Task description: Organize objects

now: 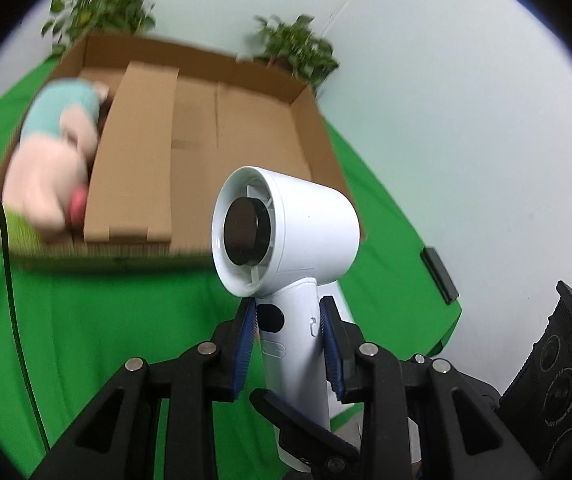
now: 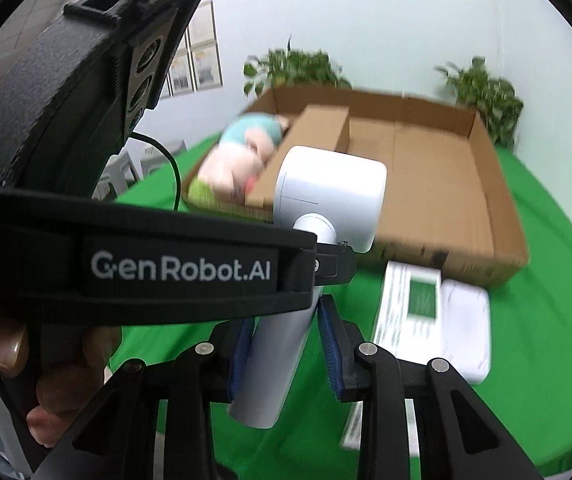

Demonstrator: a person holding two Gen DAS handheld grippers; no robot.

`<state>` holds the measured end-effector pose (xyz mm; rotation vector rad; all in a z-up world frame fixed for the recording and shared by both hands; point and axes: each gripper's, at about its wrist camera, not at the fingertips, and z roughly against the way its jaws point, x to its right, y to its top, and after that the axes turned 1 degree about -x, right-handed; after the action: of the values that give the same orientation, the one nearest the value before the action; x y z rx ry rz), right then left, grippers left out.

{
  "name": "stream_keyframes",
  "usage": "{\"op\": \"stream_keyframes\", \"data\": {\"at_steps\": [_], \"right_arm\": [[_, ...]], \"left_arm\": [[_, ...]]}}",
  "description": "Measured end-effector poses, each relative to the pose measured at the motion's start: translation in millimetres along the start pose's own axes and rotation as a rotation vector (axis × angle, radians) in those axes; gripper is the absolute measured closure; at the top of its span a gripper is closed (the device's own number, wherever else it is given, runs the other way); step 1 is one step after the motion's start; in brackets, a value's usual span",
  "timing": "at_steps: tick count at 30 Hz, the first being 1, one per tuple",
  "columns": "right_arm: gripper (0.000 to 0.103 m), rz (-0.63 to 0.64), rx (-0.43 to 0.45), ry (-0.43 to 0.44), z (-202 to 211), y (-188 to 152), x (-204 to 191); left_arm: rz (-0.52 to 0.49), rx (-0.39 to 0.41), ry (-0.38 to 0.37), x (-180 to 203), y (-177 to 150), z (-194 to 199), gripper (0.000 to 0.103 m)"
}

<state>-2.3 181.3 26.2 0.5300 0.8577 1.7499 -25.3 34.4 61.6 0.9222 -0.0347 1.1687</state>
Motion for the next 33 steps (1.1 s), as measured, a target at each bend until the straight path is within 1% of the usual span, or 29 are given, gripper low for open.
{"op": "stream_keyframes", "data": {"at_steps": [1,2,3,5,6,9,12,13,15,16,21,22,26,29,33], "right_arm": [[0.073,0.004,0.013,-0.002,-1.4,7.9,-4.2],[0.073,0.006,0.030,-0.003,1.2,16.4,-1.6],[0.073,0.008,0.040,-0.004,-3.8,27.5,1.4],[0.073,0.013,0.064,-0.005,-0.7,43.5,4.6],[0.073,0.015,0.074,-0.005,-0.6,51.5,6.9],[0.073,0.015,0.100,-0.006,-2.2,74.8,14.6],[0.073,0.016,0.121,-0.006,-2.6,98.6,22.7],[0.073,0.018,0.127,-0.007,-1.0,107.5,25.0],[0.073,0.022,0.134,-0.008,-2.5,121.7,29.5],[0.073,0.025,0.136,-0.008,0.7,129.1,28.2],[0.073,0.024,0.142,0.000,-6.6,168.4,37.0],[0.073,0.021,0.139,0.004,-6.1,173.7,35.4],[0.073,0.011,0.112,0.030,-27.9,193.8,46.4],[0.073,0.004,0.081,0.042,-47.5,195.0,52.3],[0.073,-0.010,0.046,0.052,-77.7,186.3,65.1]], "left_arm": [[-0.014,0.014,0.006,4.0,6.9,4.2,0.073],[-0.022,0.024,0.010,11.9,15.5,0.1,0.073],[-0.031,0.035,0.014,16.1,23.4,1.7,0.073],[-0.046,0.051,0.018,19.2,36.3,7.9,0.073],[-0.052,0.060,0.020,26.8,48.7,-3.7,0.073],[-0.067,0.079,0.020,33.3,62.9,3.9,0.073],[-0.086,0.093,0.025,40.2,99.3,-6.3,0.073],[-0.091,0.096,0.026,41.8,105.8,-4.5,0.073],[-0.098,0.103,0.028,41.4,121.5,-5.4,0.073],[-0.100,0.106,0.028,46.0,123.5,4.6,0.073],[-0.104,0.105,0.035,31.6,160.4,-11.9,0.073],[-0.102,0.101,0.039,28.9,164.2,-15.4,0.073],[-0.088,0.070,0.053,15.9,173.4,-33.8,0.073],[-0.071,0.042,0.056,3.3,175.5,-49.1,0.073],[-0.054,0.009,0.057,-10.2,176.2,-69.7,0.073]]}}
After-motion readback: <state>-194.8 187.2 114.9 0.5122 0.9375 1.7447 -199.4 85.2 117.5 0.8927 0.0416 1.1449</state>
